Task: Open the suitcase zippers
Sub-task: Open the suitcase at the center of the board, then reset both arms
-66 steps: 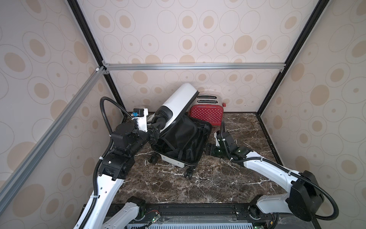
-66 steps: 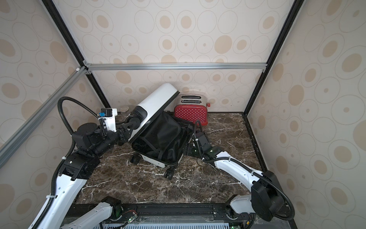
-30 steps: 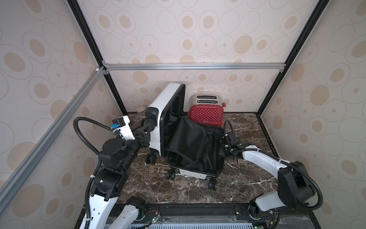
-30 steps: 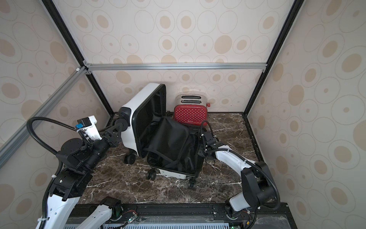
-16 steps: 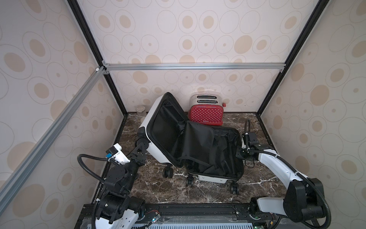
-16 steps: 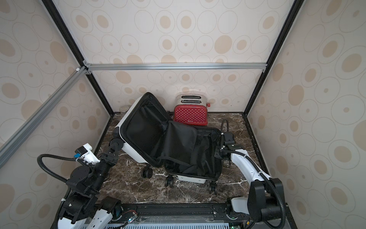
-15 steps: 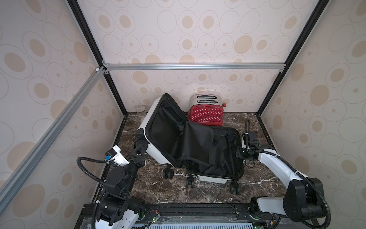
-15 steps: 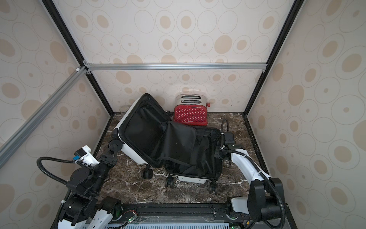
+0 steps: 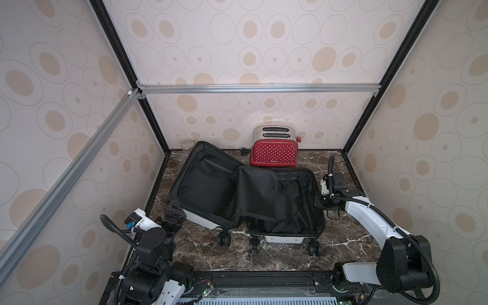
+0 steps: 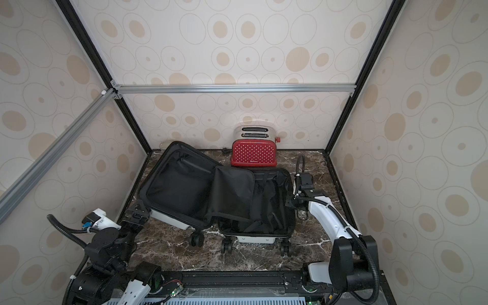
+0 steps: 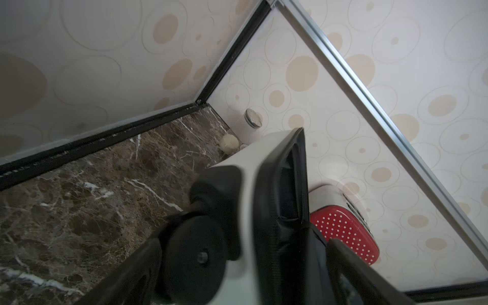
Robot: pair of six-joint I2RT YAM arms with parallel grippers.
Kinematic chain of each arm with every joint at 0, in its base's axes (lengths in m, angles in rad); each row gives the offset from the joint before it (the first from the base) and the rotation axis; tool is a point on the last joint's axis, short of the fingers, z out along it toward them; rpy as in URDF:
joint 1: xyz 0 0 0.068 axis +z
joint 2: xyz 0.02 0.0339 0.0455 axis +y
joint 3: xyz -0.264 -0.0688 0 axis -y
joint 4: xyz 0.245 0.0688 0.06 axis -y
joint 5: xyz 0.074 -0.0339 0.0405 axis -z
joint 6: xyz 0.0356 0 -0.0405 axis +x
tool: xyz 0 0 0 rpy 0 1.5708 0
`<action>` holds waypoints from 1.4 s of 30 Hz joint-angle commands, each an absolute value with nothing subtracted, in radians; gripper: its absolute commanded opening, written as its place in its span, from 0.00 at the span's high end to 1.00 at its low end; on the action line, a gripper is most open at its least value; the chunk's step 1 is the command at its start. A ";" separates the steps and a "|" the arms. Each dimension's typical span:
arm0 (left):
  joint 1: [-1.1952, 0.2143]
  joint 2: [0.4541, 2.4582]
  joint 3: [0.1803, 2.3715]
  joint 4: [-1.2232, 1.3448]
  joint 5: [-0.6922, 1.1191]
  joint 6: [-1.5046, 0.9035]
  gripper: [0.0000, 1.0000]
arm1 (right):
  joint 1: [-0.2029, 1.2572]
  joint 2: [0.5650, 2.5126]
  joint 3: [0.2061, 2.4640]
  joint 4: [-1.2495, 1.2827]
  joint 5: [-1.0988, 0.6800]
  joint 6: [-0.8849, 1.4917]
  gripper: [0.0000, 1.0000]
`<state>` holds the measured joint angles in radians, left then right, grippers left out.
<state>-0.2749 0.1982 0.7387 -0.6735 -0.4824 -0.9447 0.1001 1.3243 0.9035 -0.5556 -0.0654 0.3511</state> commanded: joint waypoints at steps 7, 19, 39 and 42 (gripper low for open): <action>-0.272 0.368 0.780 -0.524 -0.438 -0.633 0.01 | 0.011 1.241 0.994 -0.451 -0.089 0.364 0.46; -0.275 0.632 0.442 0.478 -0.530 -0.112 0.02 | -0.117 1.153 0.735 0.084 0.121 0.076 0.01; -0.113 1.440 -0.001 1.669 -0.340 0.002 0.01 | -0.120 1.220 0.420 0.558 0.000 0.089 0.01; -0.082 1.638 0.008 1.848 -0.273 0.000 0.01 | -0.120 1.209 0.365 0.604 -0.033 0.092 0.01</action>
